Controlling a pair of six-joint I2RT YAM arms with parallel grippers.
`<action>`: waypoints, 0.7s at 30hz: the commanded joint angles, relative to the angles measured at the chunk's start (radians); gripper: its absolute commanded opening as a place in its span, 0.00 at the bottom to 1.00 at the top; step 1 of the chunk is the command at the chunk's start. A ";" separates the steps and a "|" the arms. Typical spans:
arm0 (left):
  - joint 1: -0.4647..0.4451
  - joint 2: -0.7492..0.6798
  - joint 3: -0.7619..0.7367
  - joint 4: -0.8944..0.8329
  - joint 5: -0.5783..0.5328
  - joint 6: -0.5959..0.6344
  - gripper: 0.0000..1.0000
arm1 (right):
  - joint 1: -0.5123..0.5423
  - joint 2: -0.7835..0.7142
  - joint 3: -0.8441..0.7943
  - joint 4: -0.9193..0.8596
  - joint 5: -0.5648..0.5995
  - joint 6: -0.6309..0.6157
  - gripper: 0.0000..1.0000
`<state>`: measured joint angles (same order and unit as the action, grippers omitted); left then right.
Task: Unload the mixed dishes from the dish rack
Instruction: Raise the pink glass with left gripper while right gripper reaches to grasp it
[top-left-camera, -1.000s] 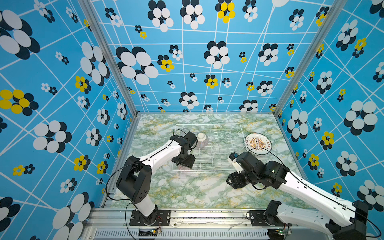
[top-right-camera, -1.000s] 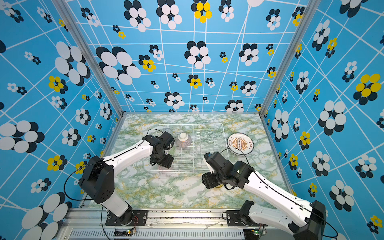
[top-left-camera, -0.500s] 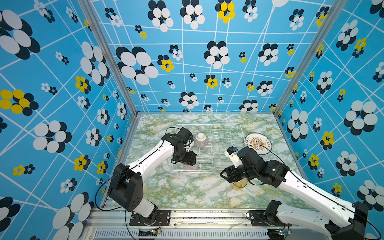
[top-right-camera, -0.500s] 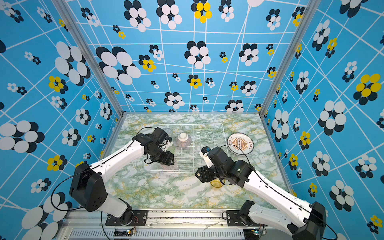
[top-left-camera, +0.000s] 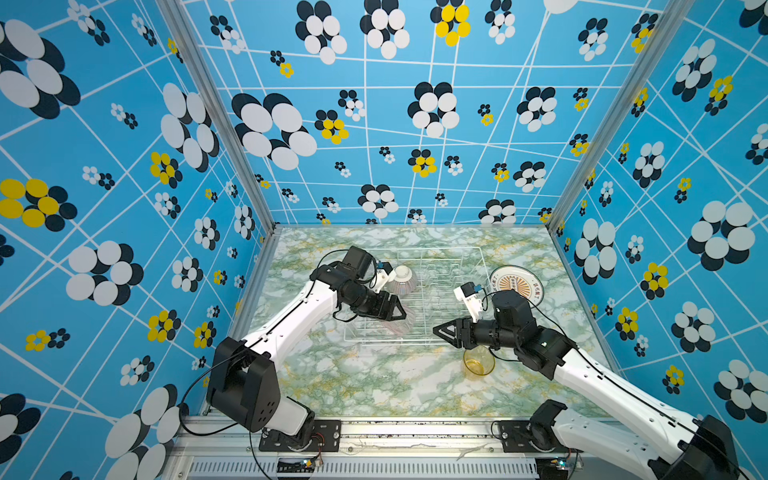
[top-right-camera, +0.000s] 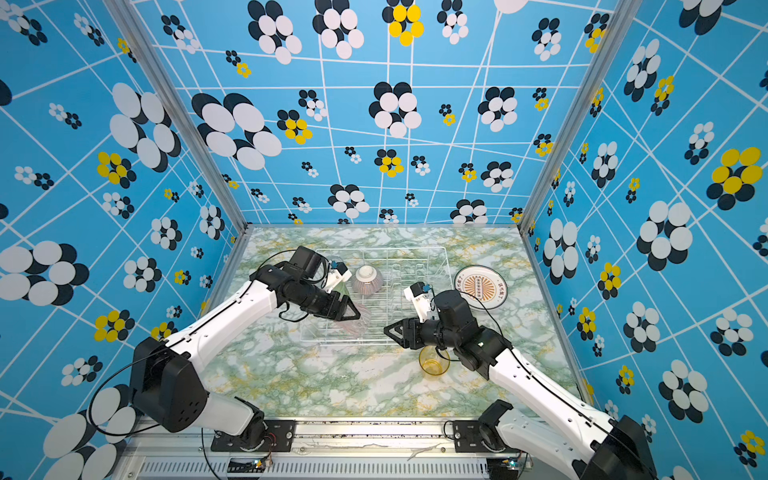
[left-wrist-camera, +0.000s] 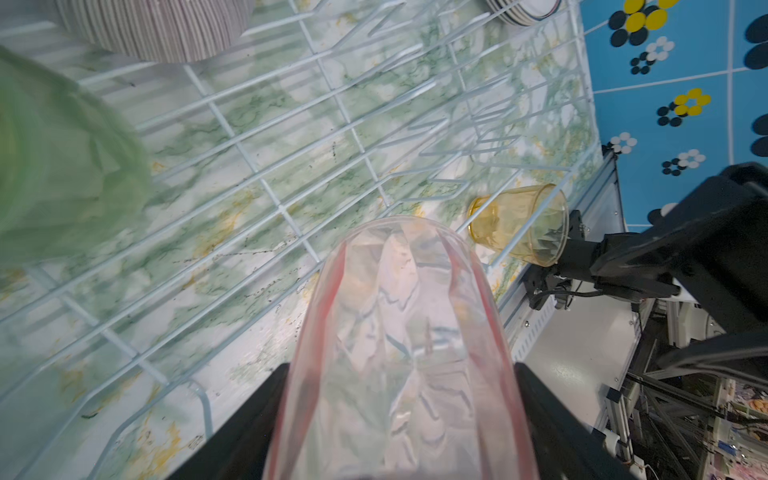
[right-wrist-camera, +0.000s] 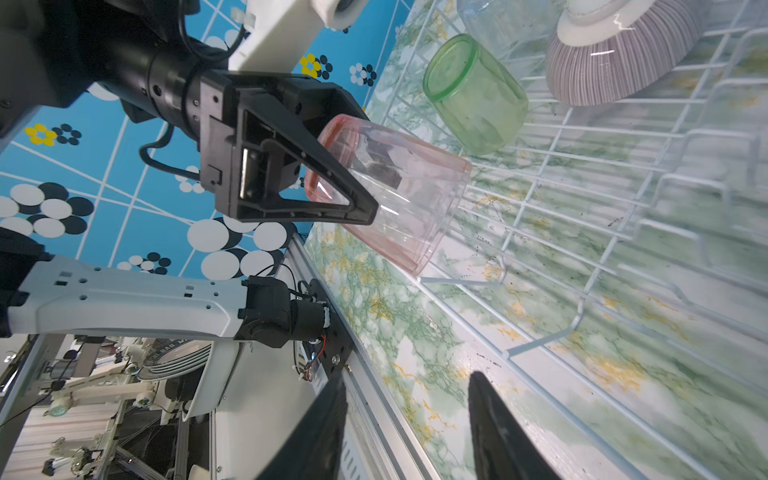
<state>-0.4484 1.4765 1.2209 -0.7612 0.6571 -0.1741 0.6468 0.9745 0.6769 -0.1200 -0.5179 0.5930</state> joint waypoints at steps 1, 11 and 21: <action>0.016 -0.051 0.002 0.109 0.165 -0.029 0.63 | -0.008 0.008 -0.009 0.163 -0.083 0.064 0.45; 0.021 -0.097 -0.066 0.352 0.331 -0.163 0.63 | -0.007 0.022 -0.018 0.279 -0.097 0.095 0.43; 0.019 -0.098 -0.139 0.593 0.430 -0.314 0.63 | -0.008 0.057 0.018 0.380 -0.118 0.097 0.43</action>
<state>-0.4332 1.4021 1.1030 -0.2985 1.0157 -0.4213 0.6453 1.0134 0.6735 0.1951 -0.6067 0.6781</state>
